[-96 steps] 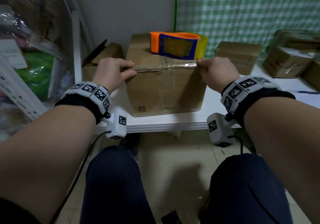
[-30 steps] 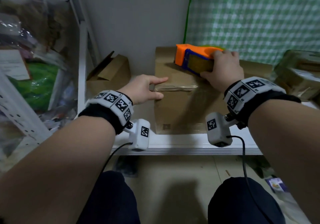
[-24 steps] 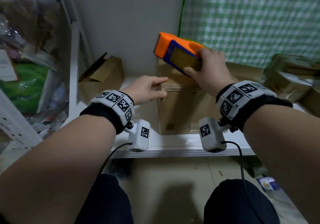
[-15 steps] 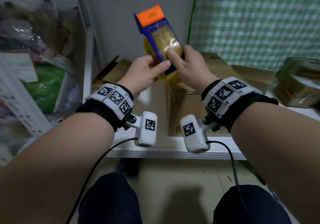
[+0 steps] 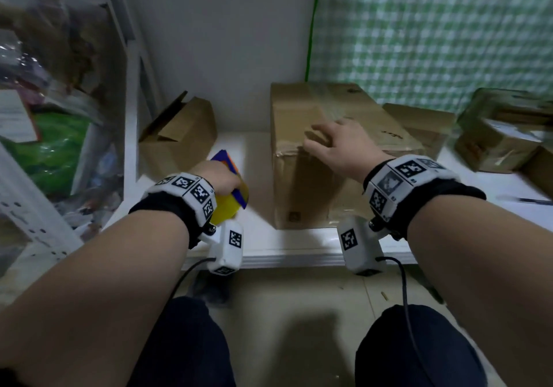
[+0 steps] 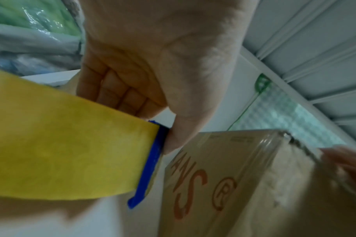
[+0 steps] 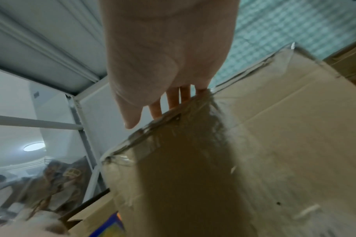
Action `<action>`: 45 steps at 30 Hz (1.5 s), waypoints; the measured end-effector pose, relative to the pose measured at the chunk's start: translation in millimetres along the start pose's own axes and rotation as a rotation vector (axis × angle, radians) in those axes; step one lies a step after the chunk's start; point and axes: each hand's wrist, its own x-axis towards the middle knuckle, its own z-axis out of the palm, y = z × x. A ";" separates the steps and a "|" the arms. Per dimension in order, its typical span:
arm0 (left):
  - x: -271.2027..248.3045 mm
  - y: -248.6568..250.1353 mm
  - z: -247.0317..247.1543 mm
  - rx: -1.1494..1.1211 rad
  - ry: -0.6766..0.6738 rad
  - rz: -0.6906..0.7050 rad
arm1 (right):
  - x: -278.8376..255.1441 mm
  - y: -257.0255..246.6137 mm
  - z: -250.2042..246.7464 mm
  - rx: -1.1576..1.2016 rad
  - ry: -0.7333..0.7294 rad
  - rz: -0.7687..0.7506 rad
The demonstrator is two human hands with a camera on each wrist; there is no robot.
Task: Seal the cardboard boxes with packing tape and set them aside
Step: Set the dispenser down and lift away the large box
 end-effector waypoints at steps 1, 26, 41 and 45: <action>-1.8 2.8 2.2 0.019 -0.034 -0.003 | -1.2 3.7 -0.4 -0.022 0.002 -0.001; -32.0 116.8 -36.4 -0.724 -0.227 0.180 | -43.9 124.3 -31.0 0.191 0.313 0.623; -70.1 152.1 -22.5 -0.697 -0.238 0.292 | -94.3 141.7 -54.1 0.239 0.325 0.764; -61.0 161.7 -21.1 -0.647 -0.140 0.304 | -87.8 144.6 -53.1 0.379 0.268 0.658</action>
